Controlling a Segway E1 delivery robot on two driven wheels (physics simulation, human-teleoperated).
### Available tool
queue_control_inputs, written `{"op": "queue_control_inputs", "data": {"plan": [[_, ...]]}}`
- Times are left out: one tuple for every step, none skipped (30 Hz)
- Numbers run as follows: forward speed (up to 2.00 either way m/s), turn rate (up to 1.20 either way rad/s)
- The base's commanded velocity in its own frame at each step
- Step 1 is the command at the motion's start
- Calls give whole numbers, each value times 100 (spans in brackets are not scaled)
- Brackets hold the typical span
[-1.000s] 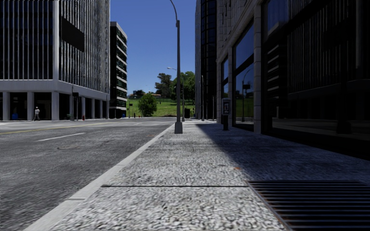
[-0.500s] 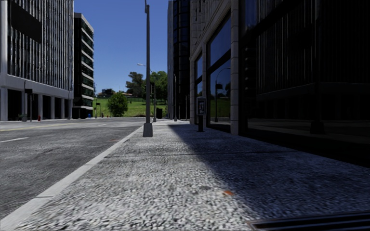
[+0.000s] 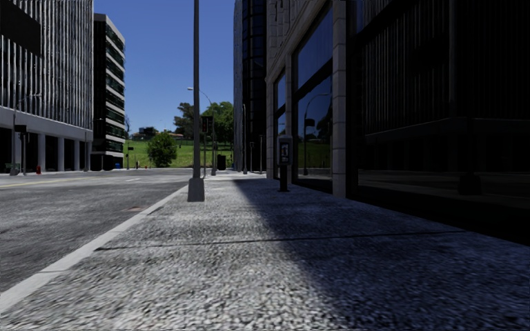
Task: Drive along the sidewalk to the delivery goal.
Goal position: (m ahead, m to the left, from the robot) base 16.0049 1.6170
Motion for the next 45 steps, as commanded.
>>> {"op": "queue_control_inputs", "data": {"plan": [[193,0],[193,0],[193,0],[193,0],[193,0],[193,0],[193,0],[193,0],[193,0],[193,0],[193,0],[193,0],[193,0],[193,0],[193,0],[193,0],[193,0],[193,0],[193,0],[193,0],[193,0],[193,0],[193,0],[193,0],[193,0],[193,0],[193,0],[193,0],[193,0],[193,0],[193,0],[193,0],[193,0],[193,0],[193,0],[193,0],[193,0],[193,0],[193,0],[193,0],[193,0],[193,0],[193,0],[193,0],[193,0]]}}
